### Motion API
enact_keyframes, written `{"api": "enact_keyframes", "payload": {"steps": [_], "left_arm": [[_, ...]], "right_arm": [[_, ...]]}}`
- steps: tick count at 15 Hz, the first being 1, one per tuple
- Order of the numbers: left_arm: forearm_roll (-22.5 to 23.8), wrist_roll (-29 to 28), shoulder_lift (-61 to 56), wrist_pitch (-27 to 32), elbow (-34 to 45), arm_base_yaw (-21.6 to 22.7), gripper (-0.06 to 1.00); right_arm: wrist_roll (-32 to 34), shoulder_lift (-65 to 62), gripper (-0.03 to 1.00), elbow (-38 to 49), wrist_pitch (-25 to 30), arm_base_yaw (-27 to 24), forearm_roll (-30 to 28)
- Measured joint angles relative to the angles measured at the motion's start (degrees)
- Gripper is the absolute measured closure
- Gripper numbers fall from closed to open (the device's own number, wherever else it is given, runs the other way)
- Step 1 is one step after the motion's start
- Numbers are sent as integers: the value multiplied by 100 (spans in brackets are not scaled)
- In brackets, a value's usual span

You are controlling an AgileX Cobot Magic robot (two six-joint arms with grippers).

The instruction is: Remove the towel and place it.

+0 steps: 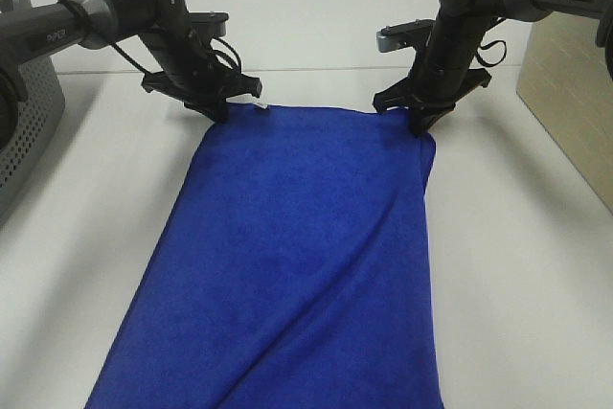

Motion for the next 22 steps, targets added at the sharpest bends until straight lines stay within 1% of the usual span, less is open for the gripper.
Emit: {"api": "enact_keyframes", "payload": {"steps": [2, 6, 9, 13, 14, 17, 22], "left_arm": [[218, -97, 63, 172, -252, -17, 94], [470, -126, 63, 155, -378, -17, 94], [682, -138, 63, -11, -510, 11, 94], [642, -103, 69, -229, -567, 218, 94], [642, 69, 69, -504, -567, 269, 94], [498, 235, 69, -1026, -567, 275, 94], [481, 590, 69, -1461, -567, 275, 94]], "right_arm": [[-372, 46, 97, -183, -223, 0, 34], [-963, 46, 97, -625, -670, 0, 40], [-997, 46, 97, -670, -928, 0, 34], [-997, 46, 97, -670, -1335, 0, 29], [-997, 46, 97, -670, -1524, 0, 29], [-997, 46, 97, -670, -1770, -6, 29], [-963, 183, 97, -670, -1908, -40, -34]]}}
